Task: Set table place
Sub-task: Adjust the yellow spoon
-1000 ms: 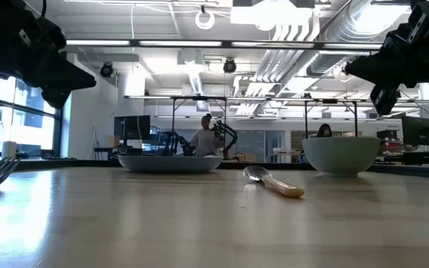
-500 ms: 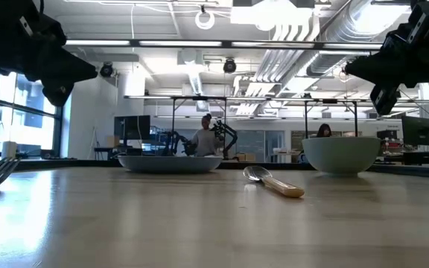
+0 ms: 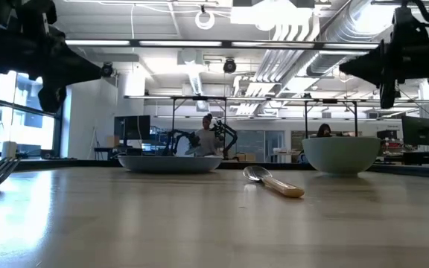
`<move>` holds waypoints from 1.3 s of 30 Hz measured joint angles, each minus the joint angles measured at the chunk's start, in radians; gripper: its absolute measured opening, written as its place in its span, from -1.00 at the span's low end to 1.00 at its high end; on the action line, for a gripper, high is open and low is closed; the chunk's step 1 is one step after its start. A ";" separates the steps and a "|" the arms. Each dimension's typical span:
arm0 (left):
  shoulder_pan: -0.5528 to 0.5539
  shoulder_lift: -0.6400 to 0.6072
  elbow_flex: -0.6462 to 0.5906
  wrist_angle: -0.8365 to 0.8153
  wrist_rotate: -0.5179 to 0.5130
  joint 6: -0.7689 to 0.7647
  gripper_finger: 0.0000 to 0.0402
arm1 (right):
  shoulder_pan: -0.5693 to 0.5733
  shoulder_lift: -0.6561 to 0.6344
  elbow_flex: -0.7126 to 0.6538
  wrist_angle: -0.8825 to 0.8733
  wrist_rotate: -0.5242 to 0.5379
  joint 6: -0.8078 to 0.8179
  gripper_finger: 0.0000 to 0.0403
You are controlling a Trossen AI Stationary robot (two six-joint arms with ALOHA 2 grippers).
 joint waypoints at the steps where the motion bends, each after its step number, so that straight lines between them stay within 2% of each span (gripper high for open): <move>1: 0.000 0.000 0.000 0.005 -0.016 0.000 -0.81 | 0.000 0.000 0.000 0.031 -0.001 -0.013 -1.00; 4: 0.000 0.007 0.000 0.036 -0.023 0.015 -0.82 | 0.000 0.000 0.006 0.121 -0.054 -0.063 -1.00; 8: 0.000 0.076 0.011 0.049 -0.014 0.013 -0.82 | 0.001 0.007 0.085 0.104 -0.063 -0.052 -1.00; 12: 0.000 0.209 0.084 0.044 0.006 0.061 -0.82 | 0.001 0.061 0.202 -0.009 -0.045 -0.106 -1.00; 15: 0.000 0.345 0.185 0.036 0.012 0.147 -0.82 | 0.001 0.133 0.313 -0.080 -0.007 -0.162 -1.00; 20: 0.000 0.602 0.410 -0.181 -0.015 0.293 -0.82 | 0.001 0.286 0.493 -0.209 0.017 -0.221 -1.00; 25: 0.000 0.847 0.615 -0.430 -0.050 0.357 -0.81 | 0.001 0.439 0.631 -0.264 0.019 -0.274 -1.00; 29: 0.000 0.996 0.716 -0.485 -0.056 0.398 -0.81 | 0.001 0.546 0.712 -0.279 0.026 -0.271 -1.00; 33: 0.001 1.058 0.776 -0.485 -0.057 0.436 -0.81 | 0.003 0.663 0.806 -0.428 0.026 -0.156 -1.00; 39: 0.001 1.028 0.790 -0.500 -0.061 0.441 -0.81 | 0.041 0.898 0.968 -0.715 0.026 -0.020 -1.00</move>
